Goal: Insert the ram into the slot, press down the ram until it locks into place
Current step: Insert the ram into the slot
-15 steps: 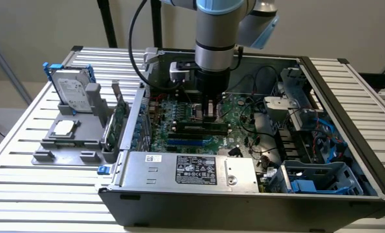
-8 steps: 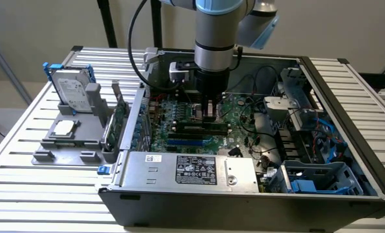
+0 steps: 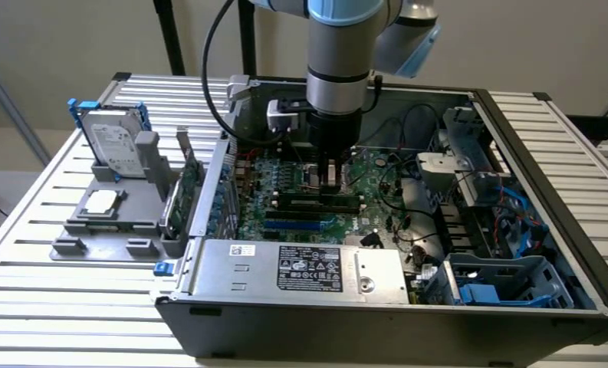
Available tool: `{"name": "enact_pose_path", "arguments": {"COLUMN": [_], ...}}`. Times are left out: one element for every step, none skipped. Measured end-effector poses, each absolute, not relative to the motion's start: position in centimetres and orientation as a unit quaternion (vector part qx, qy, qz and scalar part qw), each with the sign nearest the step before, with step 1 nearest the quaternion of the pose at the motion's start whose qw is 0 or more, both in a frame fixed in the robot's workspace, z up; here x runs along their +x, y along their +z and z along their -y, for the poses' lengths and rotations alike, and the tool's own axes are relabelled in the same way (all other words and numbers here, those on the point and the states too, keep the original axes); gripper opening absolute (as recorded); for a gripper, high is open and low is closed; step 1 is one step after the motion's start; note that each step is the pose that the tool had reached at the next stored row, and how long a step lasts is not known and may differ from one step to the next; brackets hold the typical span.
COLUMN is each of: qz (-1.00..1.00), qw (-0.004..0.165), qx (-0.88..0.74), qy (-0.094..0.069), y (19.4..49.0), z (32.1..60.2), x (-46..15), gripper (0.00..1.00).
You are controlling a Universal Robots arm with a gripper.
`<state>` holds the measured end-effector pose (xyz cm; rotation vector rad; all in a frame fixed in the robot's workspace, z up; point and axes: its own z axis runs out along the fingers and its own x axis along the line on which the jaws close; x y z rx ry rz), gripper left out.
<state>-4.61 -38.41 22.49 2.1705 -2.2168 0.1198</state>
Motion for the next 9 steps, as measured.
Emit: {"name": "enact_pose_path", "arguments": {"qz": [0.714,0.714,0.714,0.714,0.714,0.714,0.714,0.714,0.714], "qw": [0.019,0.018,0.018,0.018,0.018,0.018,0.018,0.018,0.018], "qx": [0.699,0.699,0.699,0.699,0.699,0.699,0.699,0.699,0.699], "qy": [0.038,0.039,0.039,0.039,0.039,0.039,0.039,0.039,0.039], "y": [22.5,22.5,22.5,22.6,22.8,23.1,23.4,23.6,23.9], "z": [38.4,38.4,38.4,38.4,38.4,38.4,38.4,38.4,38.4], "x": [-4.6,-4.6,-4.6,-4.6,-4.6,-4.6,-4.7,-4.8,-4.9], "gripper": [0.13,0.15,0.21,0.21,0.21,0.21,0.21,0.21,0.21]}}
